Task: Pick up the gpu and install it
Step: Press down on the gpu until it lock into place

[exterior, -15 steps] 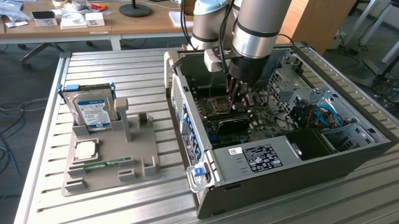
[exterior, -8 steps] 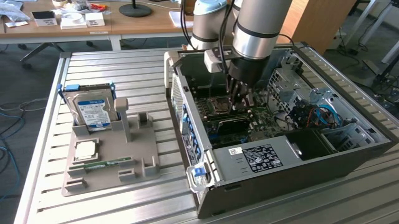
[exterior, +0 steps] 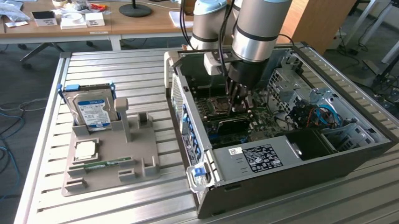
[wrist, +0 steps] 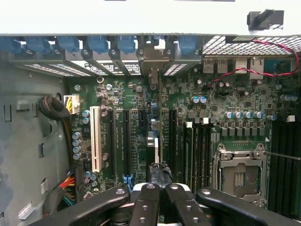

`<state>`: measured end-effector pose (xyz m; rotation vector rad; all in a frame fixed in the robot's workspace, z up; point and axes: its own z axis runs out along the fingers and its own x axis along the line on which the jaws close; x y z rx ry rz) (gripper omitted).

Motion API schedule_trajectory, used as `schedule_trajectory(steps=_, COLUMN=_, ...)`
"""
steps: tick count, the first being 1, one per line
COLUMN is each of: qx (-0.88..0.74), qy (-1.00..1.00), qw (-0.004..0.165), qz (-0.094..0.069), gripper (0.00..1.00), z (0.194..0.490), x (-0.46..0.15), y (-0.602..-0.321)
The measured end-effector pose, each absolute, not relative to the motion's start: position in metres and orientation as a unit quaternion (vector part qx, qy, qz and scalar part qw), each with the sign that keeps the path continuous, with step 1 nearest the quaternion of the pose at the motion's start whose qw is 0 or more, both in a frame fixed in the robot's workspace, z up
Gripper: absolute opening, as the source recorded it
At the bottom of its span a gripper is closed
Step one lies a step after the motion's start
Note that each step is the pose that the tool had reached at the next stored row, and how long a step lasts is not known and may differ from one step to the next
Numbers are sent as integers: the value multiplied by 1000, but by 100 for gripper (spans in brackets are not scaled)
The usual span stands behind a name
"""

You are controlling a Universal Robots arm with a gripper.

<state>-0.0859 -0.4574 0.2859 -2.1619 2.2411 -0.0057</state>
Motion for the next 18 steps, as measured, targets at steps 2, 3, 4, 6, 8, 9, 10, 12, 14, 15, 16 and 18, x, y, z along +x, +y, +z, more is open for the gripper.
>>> schedule_trajectory(steps=2, qx=-694, qy=720, qw=14, qz=-2, gripper=11, z=286, x=-86, y=-457)
schedule_trajectory(steps=3, qx=-694, qy=720, qw=14, qz=-2, gripper=11, z=285, x=-86, y=-457)
schedule_trajectory(steps=4, qx=-694, qy=720, qw=14, qz=-2, gripper=11, z=284, x=-86, y=-457)
schedule_trajectory(steps=6, qx=-694, qy=720, qw=14, qz=-2, gripper=11, z=284, x=-86, y=-457)
schedule_trajectory(steps=8, qx=-694, qy=720, qw=14, qz=-2, gripper=11, z=284, x=-86, y=-457)
schedule_trajectory(steps=9, qx=-694, qy=720, qw=14, qz=-2, gripper=11, z=283, x=-86, y=-455)
schedule_trajectory(steps=10, qx=-694, qy=720, qw=14, qz=-2, gripper=11, z=283, x=-87, y=-455)
schedule_trajectory(steps=12, qx=-694, qy=720, qw=14, qz=-2, gripper=11, z=278, x=-89, y=-455)
schedule_trajectory(steps=14, qx=-694, qy=720, qw=14, qz=-2, gripper=11, z=275, x=-89, y=-455)
schedule_trajectory(steps=15, qx=-694, qy=720, qw=14, qz=-2, gripper=11, z=274, x=-89, y=-455)
schedule_trajectory(steps=16, qx=-694, qy=720, qw=14, qz=-2, gripper=11, z=273, x=-89, y=-455)
schedule_trajectory(steps=18, qx=-694, qy=720, qw=14, qz=-2, gripper=11, z=272, x=-89, y=-455)
